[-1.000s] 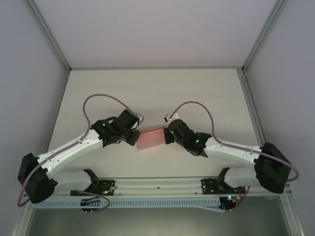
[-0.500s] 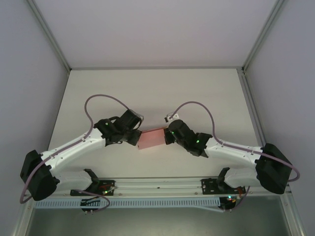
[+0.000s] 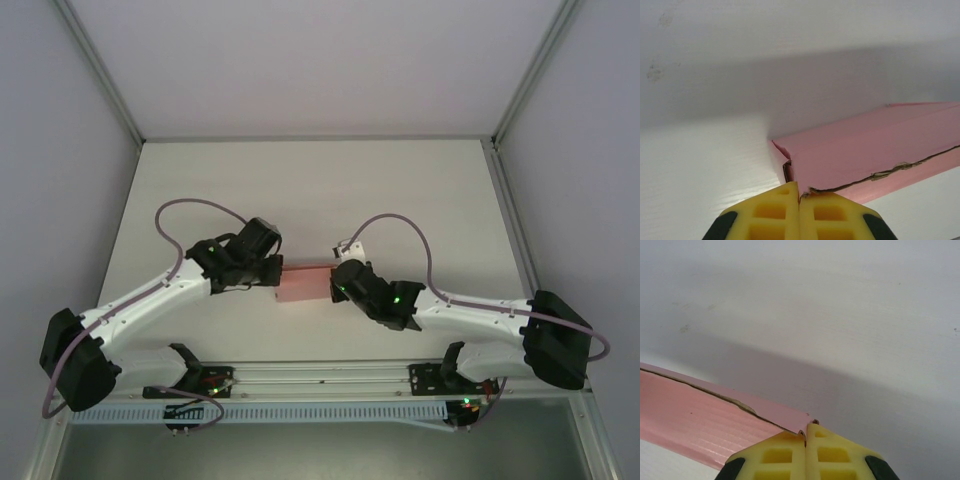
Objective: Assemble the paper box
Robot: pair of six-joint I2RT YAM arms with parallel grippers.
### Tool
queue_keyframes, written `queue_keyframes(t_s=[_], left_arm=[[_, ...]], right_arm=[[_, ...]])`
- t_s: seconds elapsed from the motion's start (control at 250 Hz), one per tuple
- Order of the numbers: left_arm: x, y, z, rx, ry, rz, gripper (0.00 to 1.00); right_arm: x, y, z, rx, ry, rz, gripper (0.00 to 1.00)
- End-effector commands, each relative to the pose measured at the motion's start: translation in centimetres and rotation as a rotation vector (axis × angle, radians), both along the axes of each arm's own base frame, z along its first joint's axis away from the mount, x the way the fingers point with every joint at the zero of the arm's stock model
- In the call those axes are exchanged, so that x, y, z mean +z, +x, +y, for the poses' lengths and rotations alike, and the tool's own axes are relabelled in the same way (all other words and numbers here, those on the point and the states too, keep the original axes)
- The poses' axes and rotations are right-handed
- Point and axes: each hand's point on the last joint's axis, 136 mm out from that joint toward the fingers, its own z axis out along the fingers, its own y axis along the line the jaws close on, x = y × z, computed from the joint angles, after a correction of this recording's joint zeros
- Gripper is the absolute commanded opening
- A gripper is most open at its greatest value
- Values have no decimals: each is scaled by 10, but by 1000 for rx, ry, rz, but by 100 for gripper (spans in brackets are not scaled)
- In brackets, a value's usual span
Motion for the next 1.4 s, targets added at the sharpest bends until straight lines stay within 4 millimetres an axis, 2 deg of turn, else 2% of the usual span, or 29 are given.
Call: queue_keyframes(t_s=[0.0,0.164,0.335,0.519,0.655,0.763,0.827,0.878,0.942,0.99,1.058,1.158,1.262,1.394], left_arm=[[-5,4,5,56,-12,-10,0],[-27,-3,13,10,33,-35,0],[-40,-9,3,3,-37,-103,0],[-57,-27,13,-36,97,-178,0],[-78,-44,4,-120,156,-199,0],[-85,-50,2,-138,226,-227,0],[-84,-50,2,-135,255,-233,0],[-82,-50,0,-137,259,-240,0],[-77,-48,-4,-136,249,-254,0],[-71,-46,-6,-126,235,-267,0],[-63,-45,-7,-117,210,-282,0],[-52,-45,-9,-115,163,-300,0],[-45,-44,-9,-110,141,-318,0],[-45,-42,-6,-93,157,-332,0]], right_arm=[[-18,-2,-19,-50,-60,8,0],[-17,-5,-17,-4,-43,-26,0],[-21,-8,-17,18,-5,-51,0],[-26,-14,-14,99,-29,-104,0],[-33,-21,-11,147,-46,-126,1],[-38,-23,-10,147,-30,-123,5],[-34,-24,-9,143,-7,-123,10],[-26,-24,-6,148,24,-128,18],[-14,-26,-3,162,63,-135,24],[-5,-27,-3,162,91,-140,33],[4,-29,-7,148,121,-141,38],[18,-30,-16,109,181,-139,64],[34,-26,-28,21,238,-128,83],[46,-14,-47,-132,279,-109,87]])
